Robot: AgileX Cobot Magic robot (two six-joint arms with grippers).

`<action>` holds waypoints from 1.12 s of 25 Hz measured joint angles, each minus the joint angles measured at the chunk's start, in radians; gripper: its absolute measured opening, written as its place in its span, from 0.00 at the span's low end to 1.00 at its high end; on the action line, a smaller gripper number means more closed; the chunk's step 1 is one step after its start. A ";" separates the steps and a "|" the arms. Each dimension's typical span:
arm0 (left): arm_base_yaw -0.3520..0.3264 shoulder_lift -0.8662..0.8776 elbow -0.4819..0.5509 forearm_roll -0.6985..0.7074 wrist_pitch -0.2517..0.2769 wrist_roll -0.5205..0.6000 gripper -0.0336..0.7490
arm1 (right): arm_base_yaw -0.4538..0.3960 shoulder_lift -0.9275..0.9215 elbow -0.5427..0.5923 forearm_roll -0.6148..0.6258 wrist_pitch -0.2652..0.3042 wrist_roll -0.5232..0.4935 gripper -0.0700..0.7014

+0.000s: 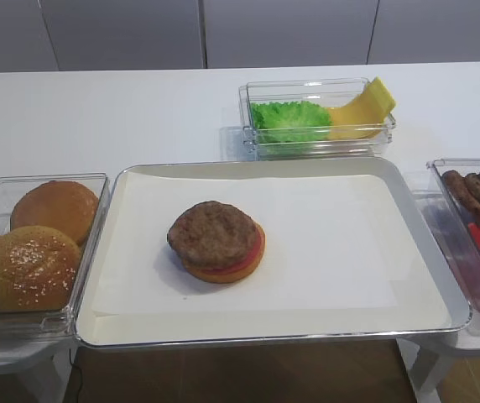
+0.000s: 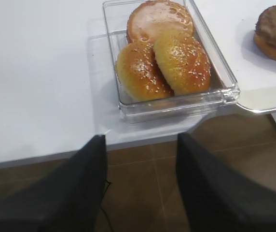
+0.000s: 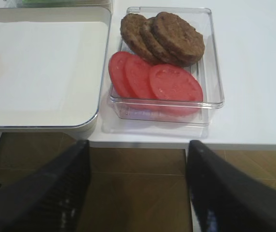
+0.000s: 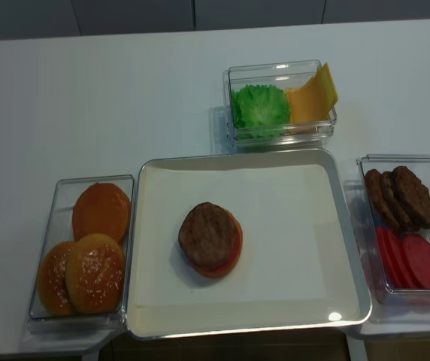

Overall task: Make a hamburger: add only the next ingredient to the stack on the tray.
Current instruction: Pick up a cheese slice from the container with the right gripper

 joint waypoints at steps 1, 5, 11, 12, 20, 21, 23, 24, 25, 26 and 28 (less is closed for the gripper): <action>0.000 0.000 0.000 0.000 0.000 0.000 0.49 | 0.000 0.000 0.000 0.000 0.000 0.000 0.70; 0.000 0.000 0.000 0.000 0.000 0.000 0.49 | 0.000 0.000 0.000 0.000 0.000 0.000 0.70; 0.000 0.000 0.000 0.000 0.000 0.000 0.49 | 0.000 0.000 0.000 0.000 0.000 0.000 0.70; 0.000 0.000 0.000 0.000 0.000 0.000 0.49 | 0.000 0.000 0.000 0.000 0.000 0.000 0.70; 0.000 0.000 0.000 0.000 0.000 0.000 0.49 | 0.000 0.000 0.000 0.000 0.000 0.000 0.70; 0.000 0.000 0.000 0.000 0.000 0.000 0.49 | 0.000 0.000 0.000 0.000 0.000 0.000 0.70; 0.000 0.000 0.000 0.000 0.000 0.000 0.49 | 0.000 0.000 0.000 0.000 -0.002 0.002 0.70; 0.000 0.000 0.000 0.000 0.000 0.000 0.49 | 0.000 0.000 0.000 0.000 -0.007 0.009 0.70; 0.000 0.000 0.000 0.000 0.000 0.000 0.49 | 0.000 0.000 0.000 0.002 -0.014 0.009 0.70; 0.000 0.000 0.000 0.000 0.000 0.000 0.49 | 0.000 0.000 -0.002 0.004 -0.018 0.009 0.70; 0.000 0.000 0.000 0.000 0.000 0.000 0.49 | 0.000 0.000 -0.007 0.013 -0.035 0.009 0.70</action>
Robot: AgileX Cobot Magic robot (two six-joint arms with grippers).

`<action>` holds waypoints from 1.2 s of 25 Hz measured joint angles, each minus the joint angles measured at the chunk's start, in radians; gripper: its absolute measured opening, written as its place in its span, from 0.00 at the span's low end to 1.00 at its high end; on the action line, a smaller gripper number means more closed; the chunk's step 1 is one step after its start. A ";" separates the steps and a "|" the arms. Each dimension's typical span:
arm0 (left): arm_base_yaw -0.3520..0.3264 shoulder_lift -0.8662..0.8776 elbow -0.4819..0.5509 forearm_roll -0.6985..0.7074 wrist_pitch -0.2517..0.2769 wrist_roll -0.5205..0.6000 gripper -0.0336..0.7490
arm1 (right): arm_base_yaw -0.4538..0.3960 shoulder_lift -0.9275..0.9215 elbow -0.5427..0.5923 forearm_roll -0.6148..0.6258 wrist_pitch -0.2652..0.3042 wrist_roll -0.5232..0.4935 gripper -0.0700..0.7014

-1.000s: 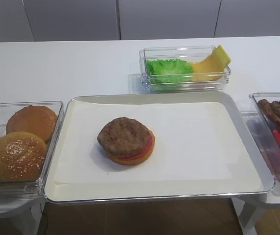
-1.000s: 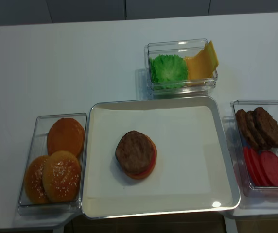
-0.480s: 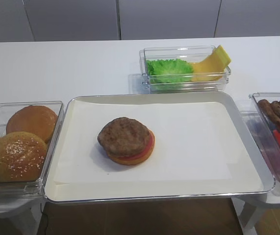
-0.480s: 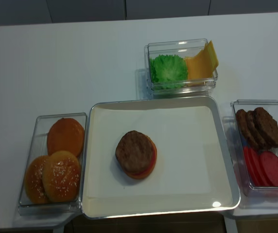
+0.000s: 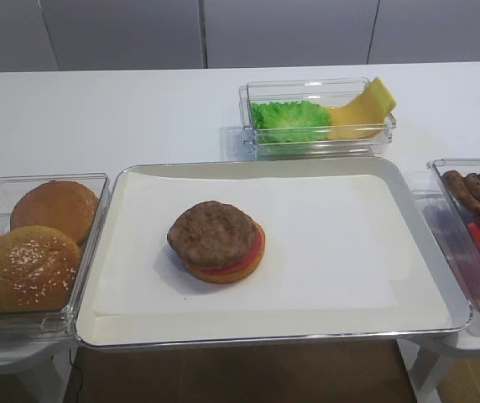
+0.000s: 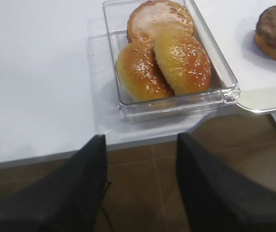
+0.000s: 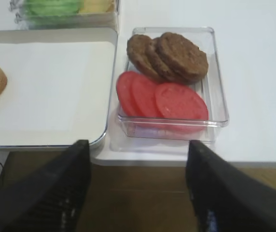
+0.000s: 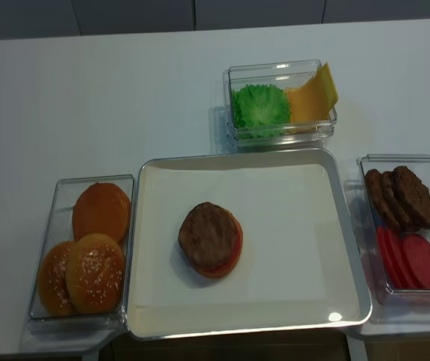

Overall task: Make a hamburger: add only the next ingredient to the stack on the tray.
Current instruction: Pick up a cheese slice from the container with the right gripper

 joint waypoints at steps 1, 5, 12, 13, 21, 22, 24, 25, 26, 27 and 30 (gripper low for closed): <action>0.000 0.000 0.000 0.000 0.000 0.000 0.49 | 0.000 0.000 -0.006 0.005 -0.010 0.000 0.70; 0.000 0.000 0.000 0.000 0.000 0.000 0.49 | 0.000 0.030 -0.027 0.022 -0.031 0.000 0.70; 0.000 0.000 0.000 0.000 0.000 0.000 0.49 | 0.000 0.206 -0.036 0.046 -0.125 0.000 0.69; 0.000 0.000 0.000 0.000 0.000 0.000 0.49 | 0.000 0.237 -0.036 0.052 -0.145 0.000 0.69; 0.000 0.000 0.000 0.000 0.000 0.000 0.49 | 0.000 0.500 -0.039 0.137 -0.293 -0.010 0.68; 0.000 0.000 0.000 0.000 0.000 0.000 0.49 | 0.000 0.531 -0.046 0.153 -0.310 -0.026 0.68; 0.000 0.000 0.000 0.000 0.000 0.000 0.49 | 0.000 0.608 -0.066 0.179 -0.346 -0.057 0.68; 0.000 0.000 0.000 0.000 0.000 0.000 0.49 | 0.000 0.642 -0.081 0.184 -0.359 -0.066 0.68; 0.000 0.000 0.000 0.000 0.000 0.000 0.49 | 0.000 0.684 -0.099 0.187 -0.371 -0.073 0.68; 0.000 0.000 0.000 0.000 0.000 0.000 0.49 | 0.000 0.727 -0.116 0.188 -0.382 -0.078 0.68; 0.000 0.000 0.000 0.000 0.000 0.000 0.49 | 0.000 0.855 -0.186 0.190 -0.398 -0.098 0.68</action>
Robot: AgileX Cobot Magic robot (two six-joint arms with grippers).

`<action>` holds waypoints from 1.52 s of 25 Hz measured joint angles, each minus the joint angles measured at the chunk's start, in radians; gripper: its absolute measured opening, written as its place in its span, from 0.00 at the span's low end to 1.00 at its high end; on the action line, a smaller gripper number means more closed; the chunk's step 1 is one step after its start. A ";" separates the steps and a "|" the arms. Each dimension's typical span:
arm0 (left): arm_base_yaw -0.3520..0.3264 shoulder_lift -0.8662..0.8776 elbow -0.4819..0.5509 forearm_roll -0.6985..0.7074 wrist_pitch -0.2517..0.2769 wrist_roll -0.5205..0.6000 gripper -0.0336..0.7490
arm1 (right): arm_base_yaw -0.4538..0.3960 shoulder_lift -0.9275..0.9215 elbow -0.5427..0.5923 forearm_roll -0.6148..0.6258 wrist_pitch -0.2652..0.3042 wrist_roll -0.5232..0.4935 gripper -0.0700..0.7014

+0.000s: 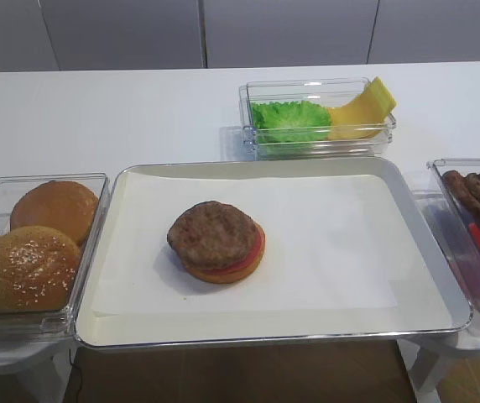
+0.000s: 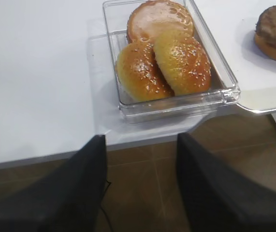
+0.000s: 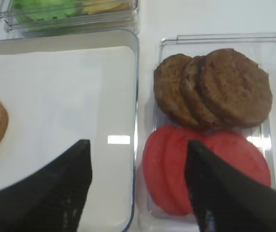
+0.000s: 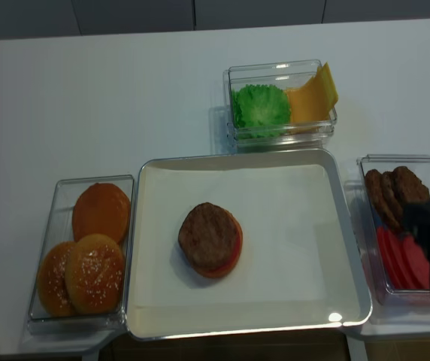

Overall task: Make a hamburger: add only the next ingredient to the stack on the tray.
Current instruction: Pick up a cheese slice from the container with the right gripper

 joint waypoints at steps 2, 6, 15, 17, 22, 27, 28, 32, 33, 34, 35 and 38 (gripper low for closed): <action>0.000 0.000 0.000 0.000 0.000 0.000 0.49 | 0.000 0.096 -0.049 0.004 -0.008 -0.013 0.68; 0.000 0.000 0.000 0.000 0.000 0.000 0.49 | 0.000 0.277 -0.174 0.004 -0.020 -0.032 0.68; 0.000 0.000 0.000 0.000 0.000 0.000 0.49 | 0.000 0.671 -0.513 0.024 -0.027 -0.041 0.67; 0.000 0.000 0.000 0.000 0.000 0.000 0.49 | 0.000 0.746 -0.594 0.040 -0.020 -0.041 0.67; 0.000 0.000 0.000 0.000 0.000 0.000 0.49 | 0.000 0.920 -0.757 0.093 0.023 -0.069 0.61; 0.000 0.000 0.000 0.000 0.000 0.000 0.49 | 0.000 1.048 -0.866 0.120 0.052 -0.082 0.55; 0.000 0.000 0.000 0.000 0.000 0.000 0.49 | 0.000 1.062 -0.877 0.120 0.054 -0.084 0.53; 0.000 0.000 0.000 0.000 0.000 0.000 0.49 | 0.000 1.101 -0.894 0.123 0.057 -0.090 0.46; 0.000 0.000 0.000 0.000 0.000 0.000 0.49 | 0.000 1.106 -0.894 0.123 0.057 -0.094 0.43; 0.000 0.000 0.000 0.000 0.000 0.000 0.49 | 0.000 1.111 -0.894 0.123 0.057 -0.099 0.41; 0.000 0.000 0.000 0.000 0.000 0.000 0.49 | 0.000 1.116 -0.894 0.125 0.057 -0.105 0.38; 0.000 0.000 0.000 0.000 0.000 0.000 0.49 | 0.000 1.126 -0.894 0.131 0.057 -0.121 0.30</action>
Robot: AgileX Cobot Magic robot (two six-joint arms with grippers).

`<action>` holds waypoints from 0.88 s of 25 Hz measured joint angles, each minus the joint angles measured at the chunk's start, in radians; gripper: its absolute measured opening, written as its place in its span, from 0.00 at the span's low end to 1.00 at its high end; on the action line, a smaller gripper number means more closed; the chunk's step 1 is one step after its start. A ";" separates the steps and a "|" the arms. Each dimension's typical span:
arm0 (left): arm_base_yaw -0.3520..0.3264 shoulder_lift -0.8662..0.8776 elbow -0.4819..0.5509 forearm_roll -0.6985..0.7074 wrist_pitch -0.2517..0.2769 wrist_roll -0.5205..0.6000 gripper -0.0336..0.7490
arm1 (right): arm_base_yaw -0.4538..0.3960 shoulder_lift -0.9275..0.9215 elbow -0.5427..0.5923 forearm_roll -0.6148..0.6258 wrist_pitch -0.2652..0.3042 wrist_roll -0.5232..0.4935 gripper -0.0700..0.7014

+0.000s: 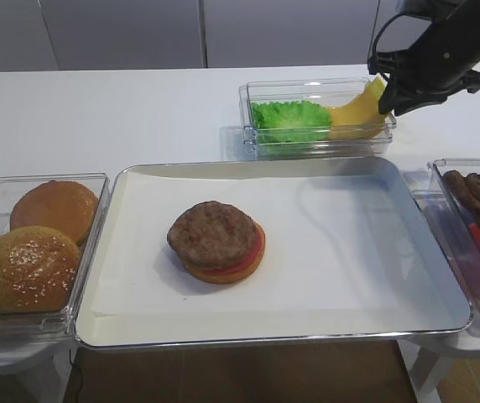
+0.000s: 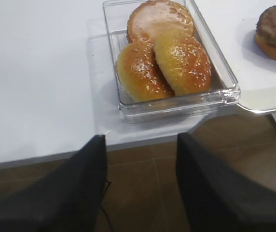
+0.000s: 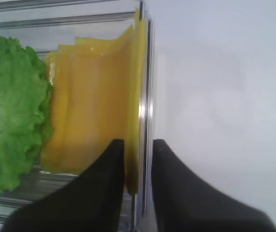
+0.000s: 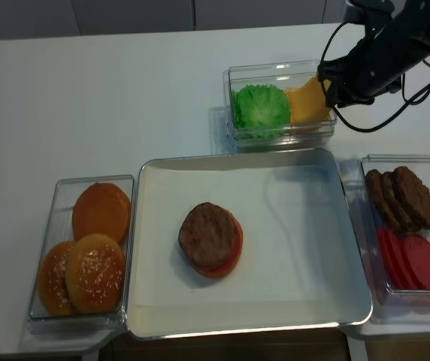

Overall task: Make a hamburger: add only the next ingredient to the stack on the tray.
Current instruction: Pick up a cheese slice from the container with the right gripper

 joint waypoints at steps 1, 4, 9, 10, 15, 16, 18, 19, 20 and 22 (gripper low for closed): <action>0.000 0.000 0.000 0.000 0.000 0.000 0.49 | 0.000 0.000 0.000 0.006 0.000 -0.007 0.28; 0.000 0.000 0.000 0.000 0.000 0.000 0.49 | 0.000 0.001 0.000 0.014 0.000 -0.013 0.21; 0.000 0.000 0.000 0.000 0.000 0.000 0.49 | 0.000 0.001 0.000 0.015 -0.004 -0.017 0.18; 0.000 0.000 0.000 0.000 0.000 0.000 0.49 | 0.000 0.001 0.000 0.015 -0.004 -0.019 0.18; 0.000 0.000 0.000 0.000 0.000 0.000 0.49 | 0.000 0.001 0.000 0.015 -0.010 -0.036 0.13; 0.000 0.000 0.000 0.000 0.000 0.000 0.49 | 0.000 0.001 0.000 0.015 -0.010 -0.038 0.13; 0.000 0.000 0.000 0.000 0.000 0.000 0.49 | 0.000 0.001 0.000 0.015 -0.010 -0.039 0.13; 0.000 0.000 0.000 0.000 0.000 0.000 0.49 | 0.000 0.001 0.000 0.015 -0.010 -0.040 0.13; 0.000 0.000 0.000 0.000 0.000 0.000 0.49 | 0.000 0.001 0.000 0.015 -0.010 -0.040 0.13; 0.000 0.000 0.000 0.000 0.000 0.000 0.49 | 0.000 0.001 0.000 0.015 -0.010 -0.040 0.13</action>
